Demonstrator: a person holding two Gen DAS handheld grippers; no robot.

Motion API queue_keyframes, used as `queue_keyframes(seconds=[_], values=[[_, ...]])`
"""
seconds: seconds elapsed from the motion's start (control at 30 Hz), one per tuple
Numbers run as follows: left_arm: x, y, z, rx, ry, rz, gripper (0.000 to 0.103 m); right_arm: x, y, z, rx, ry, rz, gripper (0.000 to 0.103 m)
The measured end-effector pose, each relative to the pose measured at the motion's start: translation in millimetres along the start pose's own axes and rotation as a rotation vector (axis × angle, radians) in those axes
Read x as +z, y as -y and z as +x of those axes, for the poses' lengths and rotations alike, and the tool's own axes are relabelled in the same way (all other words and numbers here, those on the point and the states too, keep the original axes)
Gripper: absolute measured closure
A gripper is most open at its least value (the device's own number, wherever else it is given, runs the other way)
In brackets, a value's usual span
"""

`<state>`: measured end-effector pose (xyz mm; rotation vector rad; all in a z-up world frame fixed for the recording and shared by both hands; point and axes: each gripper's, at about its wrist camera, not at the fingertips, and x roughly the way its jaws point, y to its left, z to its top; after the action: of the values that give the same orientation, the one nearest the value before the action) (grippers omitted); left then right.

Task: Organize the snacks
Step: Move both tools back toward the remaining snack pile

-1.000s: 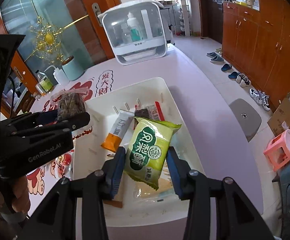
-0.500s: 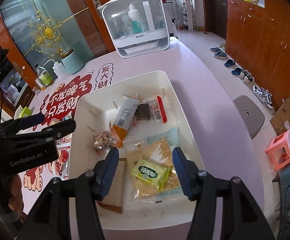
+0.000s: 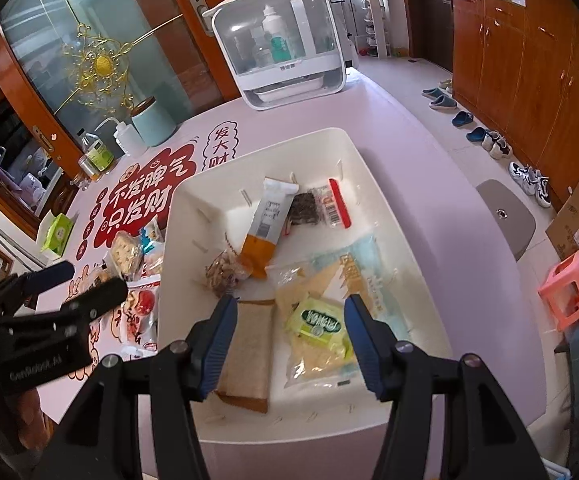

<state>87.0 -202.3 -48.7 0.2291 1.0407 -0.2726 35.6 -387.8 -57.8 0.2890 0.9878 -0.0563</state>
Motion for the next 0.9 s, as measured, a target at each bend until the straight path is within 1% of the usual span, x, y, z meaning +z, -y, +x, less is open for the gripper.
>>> queue_keyframes(seconds=[0.13, 0.27, 0.43, 0.63, 0.73, 0.83, 0.87, 0.9], values=[[-19, -20, -7, 0.04, 0.003, -0.02, 0.017, -6, -12, 2, 0.022, -0.01, -0.009, 0.047], [-37, -52, -15, 0.083, 0.001, -0.068, 0.017, -10, -32, 4, 0.049, -0.014, -0.034, 0.047], [-61, -101, -25, 0.158, 0.01, -0.121, 0.017, -13, -67, 9, 0.083, -0.022, -0.091, 0.047], [-83, -157, -34, 0.206, 0.014, -0.141, 0.017, -17, -114, 15, 0.104, -0.035, -0.14, 0.047], [-86, -182, -33, 0.201, 0.013, -0.137, 0.017, -18, -138, 18, 0.099, -0.037, -0.156, 0.047], [-85, -207, -32, 0.173, 0.022, -0.134, 0.016, -20, -160, 20, 0.09, -0.036, -0.166, 0.046], [-83, -217, -31, 0.157, 0.024, -0.133, 0.013, -21, -168, 21, 0.083, -0.035, -0.167, 0.043], [-82, -223, -30, 0.142, 0.025, -0.131, 0.008, -21, -176, 23, 0.078, -0.035, -0.166, 0.037]])
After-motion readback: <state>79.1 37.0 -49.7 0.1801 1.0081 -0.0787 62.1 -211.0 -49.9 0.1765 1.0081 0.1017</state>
